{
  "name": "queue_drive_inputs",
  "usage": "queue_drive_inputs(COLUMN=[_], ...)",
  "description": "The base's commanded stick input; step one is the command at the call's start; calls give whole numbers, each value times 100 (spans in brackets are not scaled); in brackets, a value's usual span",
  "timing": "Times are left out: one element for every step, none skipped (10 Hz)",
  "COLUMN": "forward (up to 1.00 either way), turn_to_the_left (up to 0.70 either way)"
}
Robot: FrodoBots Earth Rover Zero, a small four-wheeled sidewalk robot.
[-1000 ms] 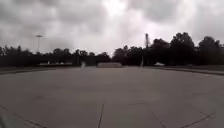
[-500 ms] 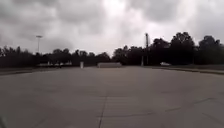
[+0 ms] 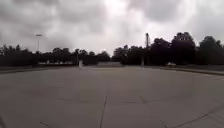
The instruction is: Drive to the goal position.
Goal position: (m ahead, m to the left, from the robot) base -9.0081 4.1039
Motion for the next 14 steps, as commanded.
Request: queue_drive_inputs(forward=[70, 70, 70, 70, 70, 70, 70, 70, 70, 70, 70, 70, 70, 70], turn_to_the_left=[0, 0, 0, 0, 0, 0, 1, 0, 0, 0, 0, 0, 0, 0])
